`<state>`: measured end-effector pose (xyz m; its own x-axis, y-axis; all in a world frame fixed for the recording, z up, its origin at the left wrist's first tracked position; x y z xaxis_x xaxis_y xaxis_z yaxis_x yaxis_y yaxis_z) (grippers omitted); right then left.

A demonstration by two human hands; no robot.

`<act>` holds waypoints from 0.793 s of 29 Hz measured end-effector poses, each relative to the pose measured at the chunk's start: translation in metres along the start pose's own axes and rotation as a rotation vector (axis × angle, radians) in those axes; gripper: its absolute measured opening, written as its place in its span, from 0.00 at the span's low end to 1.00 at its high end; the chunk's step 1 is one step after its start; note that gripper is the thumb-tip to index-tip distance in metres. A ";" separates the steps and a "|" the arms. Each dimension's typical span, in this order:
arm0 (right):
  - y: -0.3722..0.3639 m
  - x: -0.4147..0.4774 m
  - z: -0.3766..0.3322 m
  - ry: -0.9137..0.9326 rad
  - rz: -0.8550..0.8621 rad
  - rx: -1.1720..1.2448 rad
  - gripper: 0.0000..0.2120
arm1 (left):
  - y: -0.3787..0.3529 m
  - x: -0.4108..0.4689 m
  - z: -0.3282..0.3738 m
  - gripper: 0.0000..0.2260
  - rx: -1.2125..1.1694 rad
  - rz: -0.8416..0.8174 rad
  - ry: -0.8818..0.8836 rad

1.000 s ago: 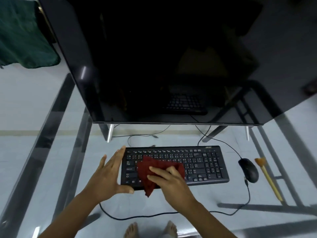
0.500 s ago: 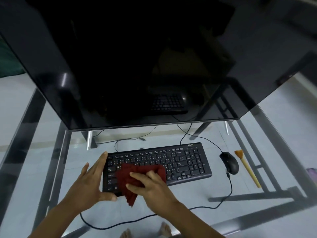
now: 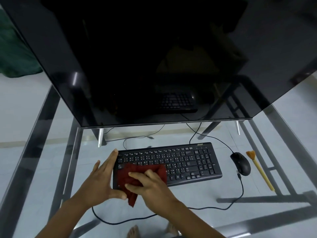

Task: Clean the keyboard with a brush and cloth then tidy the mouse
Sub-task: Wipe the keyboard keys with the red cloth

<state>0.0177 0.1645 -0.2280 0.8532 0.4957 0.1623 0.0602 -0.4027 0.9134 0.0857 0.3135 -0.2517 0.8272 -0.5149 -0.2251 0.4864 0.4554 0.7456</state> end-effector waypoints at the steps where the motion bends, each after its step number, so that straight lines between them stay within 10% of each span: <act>1: -0.005 0.006 -0.006 -0.009 -0.006 0.016 0.20 | 0.000 -0.001 0.000 0.66 -0.014 -0.008 -0.001; 11: -0.001 0.018 -0.003 -0.111 0.078 0.064 0.25 | 0.004 -0.001 -0.003 0.65 0.014 -0.008 -0.014; 18: 0.052 -0.040 0.105 -0.822 0.461 0.016 0.21 | 0.001 -0.003 0.002 0.62 0.115 0.037 -0.024; 23: 0.013 0.006 0.023 -0.470 0.265 0.013 0.30 | -0.001 -0.002 0.002 0.63 0.142 0.045 -0.021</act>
<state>0.0355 0.1449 -0.2241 0.9797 -0.0208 0.1994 -0.1849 -0.4781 0.8586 0.0828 0.3124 -0.2506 0.8407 -0.5117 -0.1771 0.4028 0.3723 0.8361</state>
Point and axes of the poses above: each hand's wrist, its own x-axis towards the middle knuckle, its own y-axis out of the back of the hand, z = x × y, the point moved 7 cm from there along x, towards the middle knuckle, and after that the axes turned 1 degree about z, right-handed, at the moved point
